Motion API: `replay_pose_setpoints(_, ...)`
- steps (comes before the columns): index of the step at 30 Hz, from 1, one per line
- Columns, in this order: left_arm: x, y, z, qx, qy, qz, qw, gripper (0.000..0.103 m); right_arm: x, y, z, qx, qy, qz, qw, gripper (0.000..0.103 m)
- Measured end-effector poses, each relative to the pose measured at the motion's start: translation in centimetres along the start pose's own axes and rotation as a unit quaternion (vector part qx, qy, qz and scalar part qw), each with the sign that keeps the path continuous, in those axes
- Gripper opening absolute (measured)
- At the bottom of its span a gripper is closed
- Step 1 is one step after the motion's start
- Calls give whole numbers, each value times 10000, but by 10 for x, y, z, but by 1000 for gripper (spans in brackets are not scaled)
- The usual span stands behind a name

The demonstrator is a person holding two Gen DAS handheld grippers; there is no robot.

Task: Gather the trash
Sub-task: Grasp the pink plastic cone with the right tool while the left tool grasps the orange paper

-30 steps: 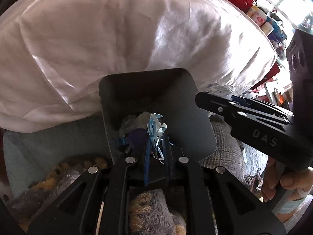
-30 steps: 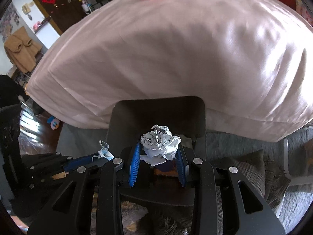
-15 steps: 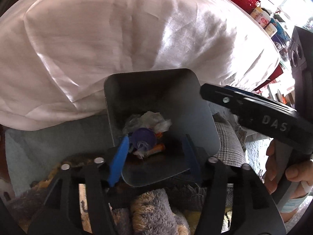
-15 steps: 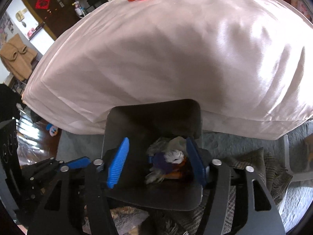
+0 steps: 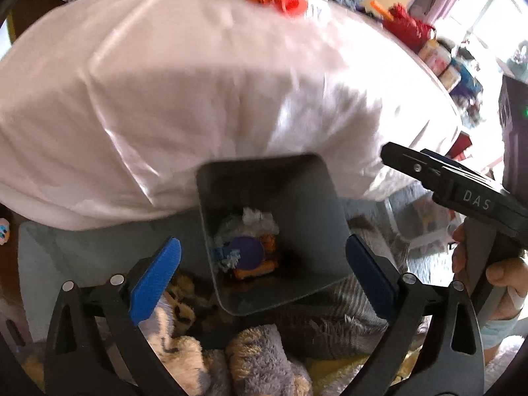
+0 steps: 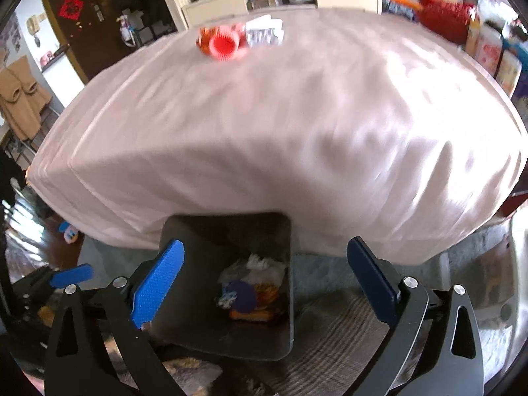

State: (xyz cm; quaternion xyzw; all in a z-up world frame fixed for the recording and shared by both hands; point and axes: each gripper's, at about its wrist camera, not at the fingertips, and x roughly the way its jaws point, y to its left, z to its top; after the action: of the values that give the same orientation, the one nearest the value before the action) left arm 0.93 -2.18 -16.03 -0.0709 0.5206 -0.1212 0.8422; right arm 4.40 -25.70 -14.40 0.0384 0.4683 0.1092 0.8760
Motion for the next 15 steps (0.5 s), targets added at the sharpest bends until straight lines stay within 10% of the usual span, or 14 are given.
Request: replay_pose_setpoints(15,-75,26,85,116,-1011,346,9942,95,-52,0,68,-340,-975,-273,9943,99)
